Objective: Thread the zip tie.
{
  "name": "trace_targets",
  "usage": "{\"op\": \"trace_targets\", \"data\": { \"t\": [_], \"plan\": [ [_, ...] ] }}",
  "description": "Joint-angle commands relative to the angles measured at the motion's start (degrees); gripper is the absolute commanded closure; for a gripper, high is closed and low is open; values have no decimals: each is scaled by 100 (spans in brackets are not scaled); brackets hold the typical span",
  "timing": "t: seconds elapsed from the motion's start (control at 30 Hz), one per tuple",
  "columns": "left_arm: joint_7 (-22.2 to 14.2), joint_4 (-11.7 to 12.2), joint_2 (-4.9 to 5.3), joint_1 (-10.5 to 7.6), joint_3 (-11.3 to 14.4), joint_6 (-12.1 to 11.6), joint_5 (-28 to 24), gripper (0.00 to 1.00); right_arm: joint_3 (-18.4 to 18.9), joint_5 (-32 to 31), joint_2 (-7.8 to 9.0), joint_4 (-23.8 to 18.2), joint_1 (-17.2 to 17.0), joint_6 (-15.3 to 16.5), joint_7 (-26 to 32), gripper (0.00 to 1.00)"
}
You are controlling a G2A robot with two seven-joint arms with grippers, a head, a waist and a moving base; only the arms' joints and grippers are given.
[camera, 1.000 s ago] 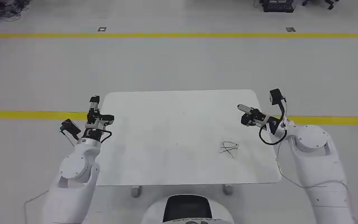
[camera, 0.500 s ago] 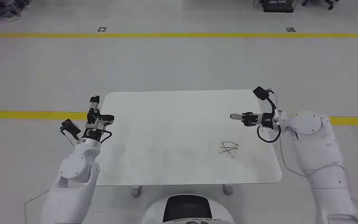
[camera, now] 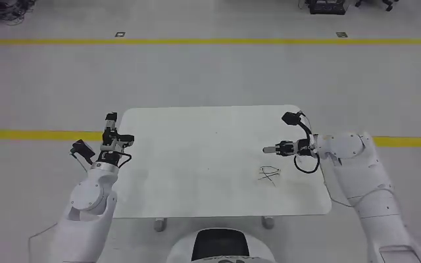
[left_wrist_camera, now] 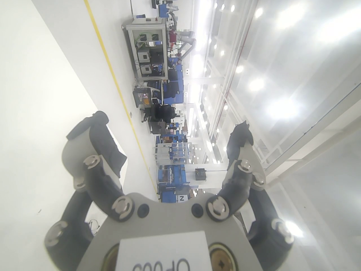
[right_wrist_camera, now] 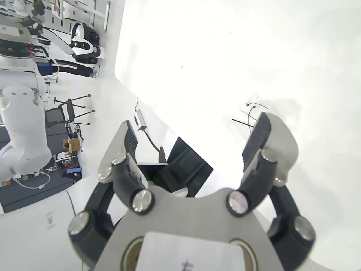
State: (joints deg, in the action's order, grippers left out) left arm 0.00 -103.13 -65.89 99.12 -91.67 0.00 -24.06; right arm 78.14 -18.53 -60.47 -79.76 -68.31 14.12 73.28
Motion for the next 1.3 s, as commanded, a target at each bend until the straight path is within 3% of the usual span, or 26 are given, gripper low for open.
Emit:
{"op": "trace_targets", "data": {
  "t": [0.0,0.17,0.37,0.6,0.8,1.03,1.27],
  "plan": [
    [0,0,0,0,0,0,0,0,-95,-774,40,-195,60,26,85,0],
    [0,0,0,0,0,0,0,0,-600,-1436,41,-137,395,44,618,0],
    [0,0,0,0,0,0,0,0,-1536,-1650,-61,525,926,44,637,0],
    [0,0,0,0,0,0,0,0,-1536,-1650,-61,525,926,44,637,0],
    [0,0,0,0,0,0,0,0,-1665,-1426,-52,539,877,536,637,0],
    [0,0,0,0,0,0,0,0,-2202,-873,-75,1008,1187,536,637,0],
    [0,0,0,0,0,0,0,0,-2218,-917,-71,1029,1214,536,629,0]
  ]
}}
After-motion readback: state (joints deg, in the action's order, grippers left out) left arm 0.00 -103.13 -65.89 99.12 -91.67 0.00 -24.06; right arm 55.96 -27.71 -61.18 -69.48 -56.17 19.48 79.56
